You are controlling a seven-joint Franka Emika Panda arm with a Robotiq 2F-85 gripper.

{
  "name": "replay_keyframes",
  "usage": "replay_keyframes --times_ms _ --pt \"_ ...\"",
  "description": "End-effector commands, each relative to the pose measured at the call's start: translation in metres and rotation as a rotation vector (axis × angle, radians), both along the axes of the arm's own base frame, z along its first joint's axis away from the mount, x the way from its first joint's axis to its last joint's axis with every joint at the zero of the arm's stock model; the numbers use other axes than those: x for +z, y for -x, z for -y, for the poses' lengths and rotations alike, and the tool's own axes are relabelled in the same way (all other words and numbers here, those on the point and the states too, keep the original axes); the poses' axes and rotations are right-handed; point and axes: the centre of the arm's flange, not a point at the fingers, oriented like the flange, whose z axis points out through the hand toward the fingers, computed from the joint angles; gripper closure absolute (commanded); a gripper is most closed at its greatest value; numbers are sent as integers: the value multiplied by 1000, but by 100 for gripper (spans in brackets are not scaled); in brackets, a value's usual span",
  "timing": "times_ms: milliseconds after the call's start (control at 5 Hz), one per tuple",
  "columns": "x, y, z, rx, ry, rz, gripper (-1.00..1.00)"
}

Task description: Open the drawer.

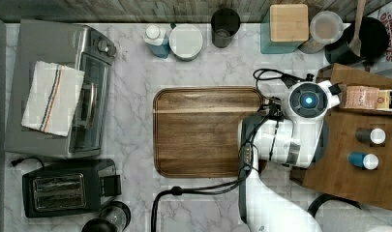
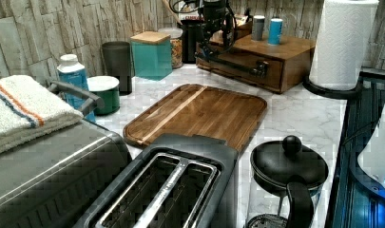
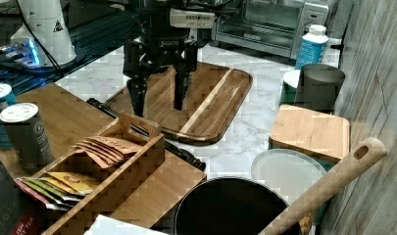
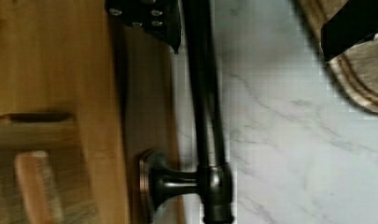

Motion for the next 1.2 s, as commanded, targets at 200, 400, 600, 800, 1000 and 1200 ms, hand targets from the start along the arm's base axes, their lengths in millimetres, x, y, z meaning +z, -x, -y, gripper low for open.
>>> replay_keyframes --times_ms 200,400,600,800,1000,1200 --pt "-1 26 43 -150 -31 96 -100" --pt "-8 26 26 -181 -58 121 -100" --pt "-10 20 19 -184 -69 95 -100" --pt "-36 14 23 -121 -107 100 -100" --pt "-50 13 32 -58 -93 85 -100" --pt "-55 17 42 -6 -63 28 -100"
